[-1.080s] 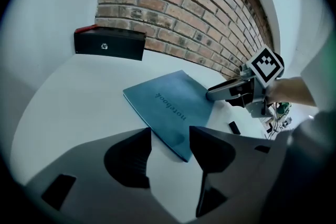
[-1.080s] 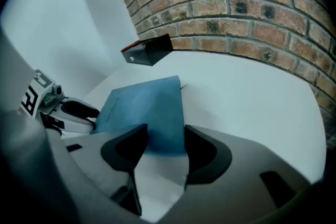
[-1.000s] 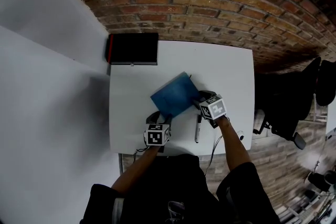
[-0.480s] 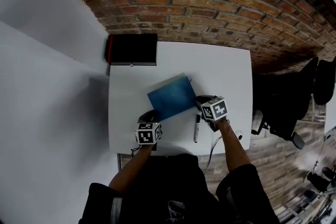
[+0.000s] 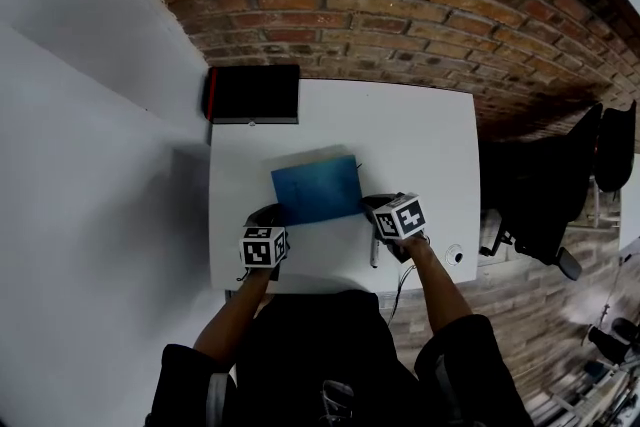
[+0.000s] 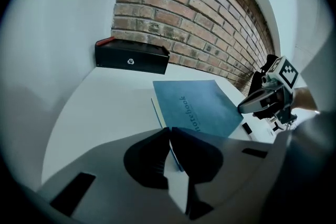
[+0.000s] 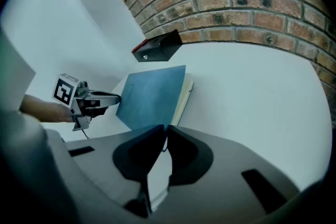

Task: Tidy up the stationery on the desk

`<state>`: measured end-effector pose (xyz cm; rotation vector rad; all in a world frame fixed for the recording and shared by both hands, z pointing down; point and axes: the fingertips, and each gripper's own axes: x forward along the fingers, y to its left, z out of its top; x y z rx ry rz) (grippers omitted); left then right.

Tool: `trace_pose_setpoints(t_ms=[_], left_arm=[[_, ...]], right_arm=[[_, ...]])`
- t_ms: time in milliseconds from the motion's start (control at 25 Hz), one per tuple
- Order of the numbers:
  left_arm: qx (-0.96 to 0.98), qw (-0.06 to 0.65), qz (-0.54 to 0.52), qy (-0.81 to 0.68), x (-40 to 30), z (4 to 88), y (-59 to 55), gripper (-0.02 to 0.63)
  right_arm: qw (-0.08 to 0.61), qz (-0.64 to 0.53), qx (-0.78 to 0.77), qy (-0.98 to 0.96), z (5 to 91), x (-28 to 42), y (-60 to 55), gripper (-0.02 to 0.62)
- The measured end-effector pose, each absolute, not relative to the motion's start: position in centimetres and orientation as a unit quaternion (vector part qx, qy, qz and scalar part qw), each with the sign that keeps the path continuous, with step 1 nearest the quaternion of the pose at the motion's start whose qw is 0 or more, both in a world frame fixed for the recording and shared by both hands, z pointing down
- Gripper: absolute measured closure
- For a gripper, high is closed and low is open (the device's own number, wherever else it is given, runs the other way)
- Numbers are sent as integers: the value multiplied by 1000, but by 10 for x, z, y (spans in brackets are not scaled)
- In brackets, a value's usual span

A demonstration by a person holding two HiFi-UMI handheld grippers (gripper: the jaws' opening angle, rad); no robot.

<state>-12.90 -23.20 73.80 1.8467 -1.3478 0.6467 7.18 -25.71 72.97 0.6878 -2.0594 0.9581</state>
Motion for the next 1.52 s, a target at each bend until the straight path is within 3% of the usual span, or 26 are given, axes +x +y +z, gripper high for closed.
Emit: trace_pose_setpoints(t_ms=[760, 1000, 1320, 1440, 1520], left_arm=[[732, 304, 336, -509, -186, 741, -263, 583], [752, 293, 356, -472, -171, 746, -275, 591], [743, 271, 316, -524, -169, 734, -264, 583], [730, 289, 290, -548, -172, 725, -252, 516], [719, 307, 270, -562, -173, 720, -242, 466]], right_arm=[[396, 423, 162, -799, 743, -23, -132, 573], [340, 472, 146, -800, 730, -59, -131, 573], [333, 352, 209, -850, 721, -39, -178, 571], [318, 329, 230, -859, 715, -35, -202, 567], [319, 302, 240, -866, 712, -35, -217, 520]])
